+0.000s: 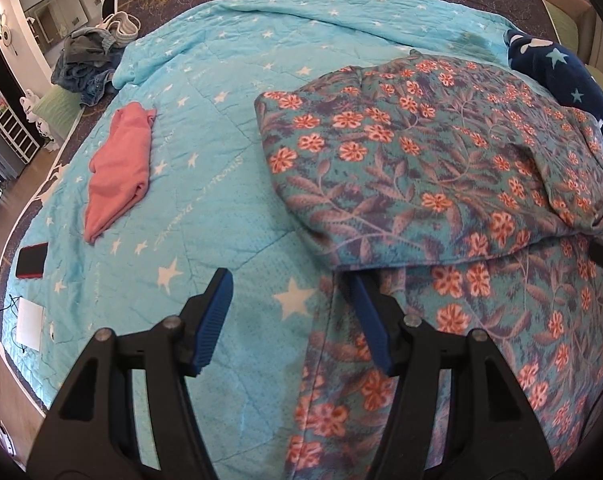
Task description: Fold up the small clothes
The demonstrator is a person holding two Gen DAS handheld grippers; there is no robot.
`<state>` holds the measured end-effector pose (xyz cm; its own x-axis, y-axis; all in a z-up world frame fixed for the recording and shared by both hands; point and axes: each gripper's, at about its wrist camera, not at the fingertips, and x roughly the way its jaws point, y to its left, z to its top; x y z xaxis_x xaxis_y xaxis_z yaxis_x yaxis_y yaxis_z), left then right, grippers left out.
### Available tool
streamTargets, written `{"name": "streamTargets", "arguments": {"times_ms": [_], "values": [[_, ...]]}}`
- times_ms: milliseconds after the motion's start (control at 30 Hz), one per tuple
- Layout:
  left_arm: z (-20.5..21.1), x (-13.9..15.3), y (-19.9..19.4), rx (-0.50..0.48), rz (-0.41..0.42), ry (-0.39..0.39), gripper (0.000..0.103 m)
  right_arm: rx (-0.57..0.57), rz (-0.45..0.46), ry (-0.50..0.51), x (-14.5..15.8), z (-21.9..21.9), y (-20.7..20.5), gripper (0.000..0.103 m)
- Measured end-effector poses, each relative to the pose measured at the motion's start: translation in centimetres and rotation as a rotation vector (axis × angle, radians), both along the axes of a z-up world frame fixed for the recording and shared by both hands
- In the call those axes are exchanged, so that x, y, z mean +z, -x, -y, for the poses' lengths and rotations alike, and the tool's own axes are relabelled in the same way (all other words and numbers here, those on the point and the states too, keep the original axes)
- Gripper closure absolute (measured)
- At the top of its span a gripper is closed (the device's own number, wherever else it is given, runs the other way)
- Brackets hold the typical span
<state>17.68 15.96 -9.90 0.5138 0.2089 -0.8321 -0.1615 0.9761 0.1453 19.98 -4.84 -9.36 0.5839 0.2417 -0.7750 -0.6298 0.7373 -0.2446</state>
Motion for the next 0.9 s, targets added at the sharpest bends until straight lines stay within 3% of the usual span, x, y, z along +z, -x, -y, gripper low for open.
{"name": "streamTargets", "arguments": {"times_ms": [33, 67, 100, 200, 333, 400, 500, 600, 767, 900], "values": [[0.1, 0.0, -0.1, 0.0, 0.0, -0.001, 0.041, -0.018, -0.015, 0.019, -0.4, 0.0, -0.6, 0.065], [0.1, 0.0, -0.1, 0.0, 0.0, -0.002, 0.041, -0.047, -0.042, 0.027, -0.7, 0.2, -1.3, 0.088], [0.2, 0.0, -0.3, 0.001, -0.001, -0.003, 0.041, -0.087, -0.081, 0.005, -0.9, 0.7, -2.1, 0.099], [0.4, 0.1, -0.4, -0.001, 0.001, -0.006, 0.041, -0.222, -0.117, -0.169, 0.8, 4.6, -4.6, 0.099], [0.4, 0.1, -0.4, -0.005, 0.004, -0.009, 0.041, -0.443, -0.179, -0.441, 2.8, 13.1, -7.8, 0.099], [0.2, 0.2, -0.3, 0.0, 0.007, -0.006, 0.041, -0.56, -0.199, -0.501, 2.7, 16.9, -8.8, 0.099], [0.0, 0.1, 0.0, 0.007, 0.012, 0.009, 0.041, -0.664, -0.222, -0.511, 1.9, 20.9, -8.7, 0.099], [-0.2, -0.2, 0.1, 0.01, 0.009, 0.013, 0.041, -0.672, -0.274, -0.508, 0.6, 22.3, -7.6, 0.098], [-0.1, -0.2, 0.2, 0.013, 0.009, 0.009, 0.04, -0.683, -0.285, -0.503, 0.0, 23.0, -6.3, 0.093], [-0.2, -0.2, 0.1, 0.018, 0.007, 0.005, 0.04, -0.668, -0.259, -0.538, 1.0, 23.6, -5.7, 0.077]]}}
